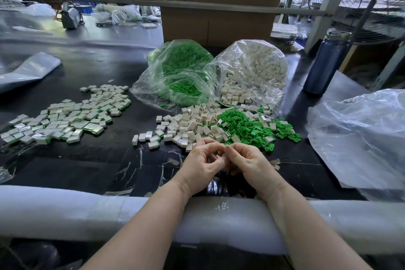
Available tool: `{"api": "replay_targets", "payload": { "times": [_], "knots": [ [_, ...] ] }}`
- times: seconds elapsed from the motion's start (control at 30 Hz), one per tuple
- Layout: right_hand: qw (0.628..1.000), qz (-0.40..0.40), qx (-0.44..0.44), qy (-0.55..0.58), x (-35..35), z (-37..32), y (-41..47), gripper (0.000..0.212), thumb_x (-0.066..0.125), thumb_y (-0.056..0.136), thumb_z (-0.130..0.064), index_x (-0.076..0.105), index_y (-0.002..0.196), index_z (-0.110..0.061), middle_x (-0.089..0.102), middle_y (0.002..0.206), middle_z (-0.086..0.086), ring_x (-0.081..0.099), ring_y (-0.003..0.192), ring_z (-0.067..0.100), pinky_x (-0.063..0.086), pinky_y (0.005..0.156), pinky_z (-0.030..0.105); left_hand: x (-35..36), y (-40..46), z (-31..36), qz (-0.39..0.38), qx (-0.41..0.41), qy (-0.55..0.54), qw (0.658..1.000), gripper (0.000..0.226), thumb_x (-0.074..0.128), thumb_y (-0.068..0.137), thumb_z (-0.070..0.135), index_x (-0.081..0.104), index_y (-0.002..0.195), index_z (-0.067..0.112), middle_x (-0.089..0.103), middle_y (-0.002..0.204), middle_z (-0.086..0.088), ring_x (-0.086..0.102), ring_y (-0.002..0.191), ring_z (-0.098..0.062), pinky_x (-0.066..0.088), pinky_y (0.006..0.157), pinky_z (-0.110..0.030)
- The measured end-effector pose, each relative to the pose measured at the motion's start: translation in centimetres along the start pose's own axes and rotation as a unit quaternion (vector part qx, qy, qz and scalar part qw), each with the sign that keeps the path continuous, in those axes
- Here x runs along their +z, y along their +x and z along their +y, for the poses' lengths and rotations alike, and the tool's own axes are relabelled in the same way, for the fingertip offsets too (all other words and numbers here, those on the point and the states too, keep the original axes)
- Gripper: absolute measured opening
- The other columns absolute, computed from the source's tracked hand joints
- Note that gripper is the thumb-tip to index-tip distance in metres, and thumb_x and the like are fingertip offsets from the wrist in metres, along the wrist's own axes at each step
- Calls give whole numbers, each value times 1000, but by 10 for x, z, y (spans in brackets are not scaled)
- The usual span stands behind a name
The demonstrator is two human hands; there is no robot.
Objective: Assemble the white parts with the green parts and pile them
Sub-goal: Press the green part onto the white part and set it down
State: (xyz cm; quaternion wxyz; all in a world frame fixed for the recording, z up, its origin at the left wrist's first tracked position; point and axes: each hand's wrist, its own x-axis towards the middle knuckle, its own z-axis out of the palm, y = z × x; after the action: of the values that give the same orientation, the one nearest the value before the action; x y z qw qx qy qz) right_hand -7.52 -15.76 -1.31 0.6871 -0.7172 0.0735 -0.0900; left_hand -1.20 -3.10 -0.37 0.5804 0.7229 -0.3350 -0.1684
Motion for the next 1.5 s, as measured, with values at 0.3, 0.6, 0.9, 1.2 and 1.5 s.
{"api": "replay_targets", "payload": {
  "times": [0.3,0.6,0.9,1.2,1.5],
  "knots": [
    [999,-26,0,31,-1,-1,-2,26,59,78,-32,70,81,-8,63,61,-1,56,56,8,45,53,18,1,0,-2,-10,6,12,1000,8,63,86,7,67,93,9,45,111,-8,50,83,-13,45,73,-10],
    [999,-11,17,49,-4,-1,-1,24,66,69,-28,74,77,-7,61,73,16,50,60,19,39,54,23,1,-1,0,-48,20,54,997,10,62,87,8,65,94,15,43,112,-10,50,90,-14,46,90,-23],
    [998,-16,18,53,-6,3,0,22,67,69,-27,74,75,-6,62,72,15,52,56,12,42,51,15,3,-1,-2,-54,26,74,995,10,60,87,7,62,93,16,43,103,-1,48,84,-8,44,82,-15],
    [998,-15,21,50,-7,4,0,15,65,75,-17,74,73,-6,60,64,11,48,49,5,38,47,13,3,-1,-3,-58,32,87,994,9,60,87,8,63,94,14,45,107,-6,50,88,-12,48,85,-24],
    [999,-3,35,38,-6,3,0,22,65,76,-18,70,79,3,54,78,22,43,57,16,37,49,17,3,-1,-5,-60,29,89,994,8,60,87,9,63,94,12,46,106,-6,51,87,-16,48,88,-35]
  ]
}}
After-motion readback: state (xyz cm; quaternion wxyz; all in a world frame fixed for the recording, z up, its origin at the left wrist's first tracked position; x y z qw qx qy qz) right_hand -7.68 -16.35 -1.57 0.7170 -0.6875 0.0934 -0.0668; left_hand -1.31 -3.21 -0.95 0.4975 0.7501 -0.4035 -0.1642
